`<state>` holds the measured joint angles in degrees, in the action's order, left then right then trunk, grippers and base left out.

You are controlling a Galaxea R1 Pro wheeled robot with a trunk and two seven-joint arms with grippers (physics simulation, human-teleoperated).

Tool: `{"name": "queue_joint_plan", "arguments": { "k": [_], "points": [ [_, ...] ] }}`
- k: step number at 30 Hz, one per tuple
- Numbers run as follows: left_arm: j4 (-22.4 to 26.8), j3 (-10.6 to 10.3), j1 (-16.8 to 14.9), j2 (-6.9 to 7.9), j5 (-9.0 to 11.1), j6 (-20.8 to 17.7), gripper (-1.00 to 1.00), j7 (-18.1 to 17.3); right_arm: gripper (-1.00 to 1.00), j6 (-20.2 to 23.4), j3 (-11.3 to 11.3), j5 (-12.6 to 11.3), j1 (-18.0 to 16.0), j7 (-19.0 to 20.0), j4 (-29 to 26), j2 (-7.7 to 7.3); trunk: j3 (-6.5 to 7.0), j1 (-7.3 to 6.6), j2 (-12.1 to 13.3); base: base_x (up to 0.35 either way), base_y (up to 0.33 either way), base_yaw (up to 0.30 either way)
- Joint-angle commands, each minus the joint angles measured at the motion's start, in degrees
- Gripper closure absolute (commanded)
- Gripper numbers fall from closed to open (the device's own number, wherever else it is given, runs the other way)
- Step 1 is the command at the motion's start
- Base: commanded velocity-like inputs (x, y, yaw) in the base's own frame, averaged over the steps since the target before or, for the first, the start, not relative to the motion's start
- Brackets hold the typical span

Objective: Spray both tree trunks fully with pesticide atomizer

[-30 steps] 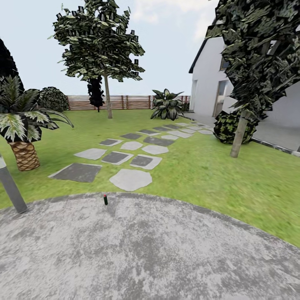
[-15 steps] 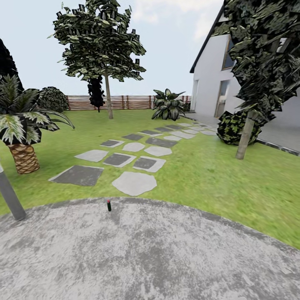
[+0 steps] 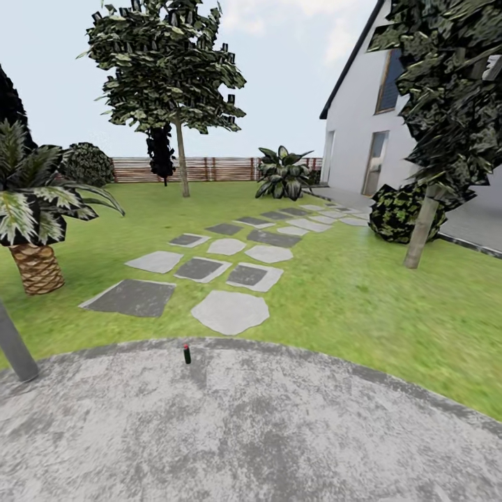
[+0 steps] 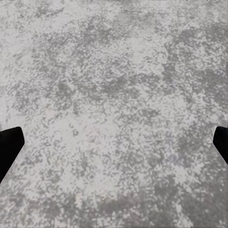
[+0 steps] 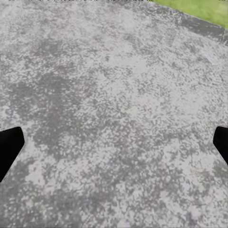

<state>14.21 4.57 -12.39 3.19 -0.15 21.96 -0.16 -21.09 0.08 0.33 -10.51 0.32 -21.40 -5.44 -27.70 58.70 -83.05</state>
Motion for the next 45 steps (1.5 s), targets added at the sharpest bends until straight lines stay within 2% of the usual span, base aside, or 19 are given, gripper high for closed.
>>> {"name": "queue_joint_plan", "arguments": {
  "k": [1,32,45],
  "points": [
    [-0.06,0.17,-0.05,-0.02,-0.04,0.19,-1.00,-0.02,-1.00,-0.18,0.00,0.03,-0.04,0.03,0.04,-0.01,-0.15,0.03,-0.03,0.306,0.160,0.000],
    [-0.08,0.10,-0.04,-0.02,-0.17,0.19,-1.00,-0.02,-1.00,-0.18,0.06,0.11,-0.04,0.03,0.04,0.08,-2.95,0.03,-0.03,0.307,0.155,0.000],
    [-0.14,0.00,-0.02,-0.11,-0.37,0.19,-1.00,-0.02,-1.00,-0.18,0.09,0.11,-0.04,0.03,0.04,0.15,-4.12,0.03,-0.03,0.324,-0.037,0.000]
  ]
}}
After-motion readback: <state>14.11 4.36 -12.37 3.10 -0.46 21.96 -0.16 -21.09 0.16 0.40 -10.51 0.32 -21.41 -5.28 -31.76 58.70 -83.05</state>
